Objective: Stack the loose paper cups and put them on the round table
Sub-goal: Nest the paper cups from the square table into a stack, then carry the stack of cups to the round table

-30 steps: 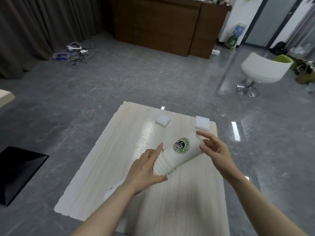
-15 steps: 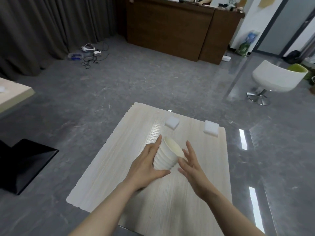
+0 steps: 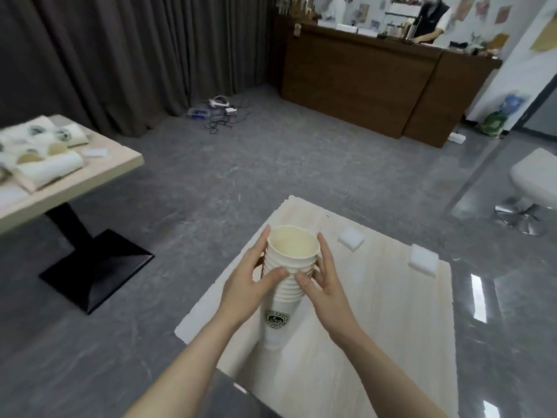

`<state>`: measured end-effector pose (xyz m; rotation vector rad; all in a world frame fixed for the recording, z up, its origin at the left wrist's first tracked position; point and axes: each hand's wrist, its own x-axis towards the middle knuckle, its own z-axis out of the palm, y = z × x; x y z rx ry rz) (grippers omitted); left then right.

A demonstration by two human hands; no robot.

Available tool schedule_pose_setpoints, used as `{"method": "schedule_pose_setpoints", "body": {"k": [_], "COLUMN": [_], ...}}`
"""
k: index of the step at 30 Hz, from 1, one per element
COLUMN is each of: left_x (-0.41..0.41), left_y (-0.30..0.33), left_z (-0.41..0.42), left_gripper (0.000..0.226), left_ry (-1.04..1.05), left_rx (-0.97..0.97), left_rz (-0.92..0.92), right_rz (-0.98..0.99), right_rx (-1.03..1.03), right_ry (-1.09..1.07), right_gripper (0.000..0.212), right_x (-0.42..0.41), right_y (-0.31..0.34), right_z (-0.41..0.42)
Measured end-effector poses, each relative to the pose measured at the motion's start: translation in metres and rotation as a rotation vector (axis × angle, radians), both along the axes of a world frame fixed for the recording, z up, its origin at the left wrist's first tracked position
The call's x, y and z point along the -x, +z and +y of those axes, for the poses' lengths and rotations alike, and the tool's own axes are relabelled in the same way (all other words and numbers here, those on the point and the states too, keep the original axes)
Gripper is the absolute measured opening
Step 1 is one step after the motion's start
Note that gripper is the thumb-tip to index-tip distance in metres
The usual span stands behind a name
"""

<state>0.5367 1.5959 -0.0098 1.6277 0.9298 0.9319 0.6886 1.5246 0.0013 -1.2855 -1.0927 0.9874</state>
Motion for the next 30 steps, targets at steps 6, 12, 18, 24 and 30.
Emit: {"method": "schedule_pose_setpoints", "body": {"k": [6,12,18,24,30], "left_x": [0.089,0.192,0.277,0.328,0.339], "left_y": [0.037,0.065,0.088,0.096,0.093], "left_z": [-0.001,-0.019,-0.077,-0.179,-0.312], "left_gripper": [0.065,0.062,0.06,0.062,0.062], "left_ry": [0.19,0.452,0.806,1.204,1.631], "left_rx": [-0.023,-0.14,-0.223,-0.286,-0.361], "left_rz": [-0.149,-0.176,-0.143,-0.16,-0.154], "right_rz": [-0.075,-0.041,0.007,0.068,0.122], "right_rx": [-0.102,-0.253,-0.311,-0.32,-0.343], "right_ry": [0.183,0.446,0.789,1.208,1.603], "right_gripper": [0.072,0.077,0.074,0.072,0.075], "right_x": [0.078,0.177,0.274,0.365,0.438], "right_y": [0.035,0.055,0.078,0.091,0.086], "right_z": [0.032,0.058,0.056,0.011,-0.084]}}
